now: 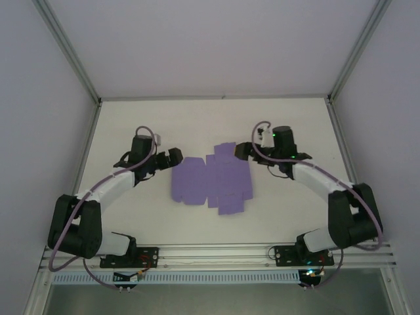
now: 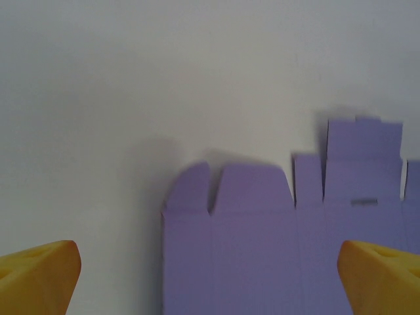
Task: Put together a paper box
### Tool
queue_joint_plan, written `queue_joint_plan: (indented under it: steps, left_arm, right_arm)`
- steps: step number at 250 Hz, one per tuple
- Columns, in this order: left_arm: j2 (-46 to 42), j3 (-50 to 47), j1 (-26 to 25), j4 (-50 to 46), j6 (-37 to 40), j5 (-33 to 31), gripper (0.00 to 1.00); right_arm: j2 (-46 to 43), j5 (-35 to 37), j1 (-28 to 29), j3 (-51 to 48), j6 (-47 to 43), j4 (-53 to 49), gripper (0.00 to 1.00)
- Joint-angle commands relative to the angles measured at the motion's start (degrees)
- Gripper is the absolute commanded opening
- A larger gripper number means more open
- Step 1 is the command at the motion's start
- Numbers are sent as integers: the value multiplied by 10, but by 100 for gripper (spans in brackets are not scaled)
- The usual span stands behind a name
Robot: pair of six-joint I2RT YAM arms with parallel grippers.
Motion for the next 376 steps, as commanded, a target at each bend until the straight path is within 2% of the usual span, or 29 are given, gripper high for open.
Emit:
queue_joint_plan:
  steps: [1,58,85,118,155,177,192,223,260,291,317,343,376]
  left_arm:
    - [37,-5,-14,-26,-14,65,100]
    - [91,-24,-17,46,-20,139,90]
    - [112,-40,-18,79,-27,159,79]
    - [132,-58,-19,173,-63,207,57]
    - [134,-65,-19,240,-96,242,37]
    - [122,-66,-19,255,-108,245,13]
    - [108,-66,-20,262,-111,251,0]
    - [69,-65,-19,272,-127,247,0]
    - [17,-70,-16,313,-170,237,0]
    - [-11,-59,-12,334,-203,264,0]
    - [-33,-47,-5,345,-227,288,0]
    - [-50,-39,-4,335,-233,290,0]
    - [-54,-46,-4,358,-243,291,0]
  right_arm:
    - [43,-35,16,15,24,-6,99]
    - [101,-21,24,15,46,17,99]
    - [106,-18,24,11,47,19,99]
    - [119,-18,24,8,53,21,99]
    - [122,-7,24,1,52,29,100]
    - [117,6,24,2,45,18,100]
    - [109,14,25,4,40,9,100]
    - [77,32,23,16,17,-34,100]
    - [1,94,22,21,-14,-104,100]
    - [-71,117,2,7,-26,-141,100]
    - [-111,77,-37,-2,-39,-168,91]
    - [-139,0,-80,-12,-44,-171,82]
    - [-148,-79,-87,-15,-65,-167,77]
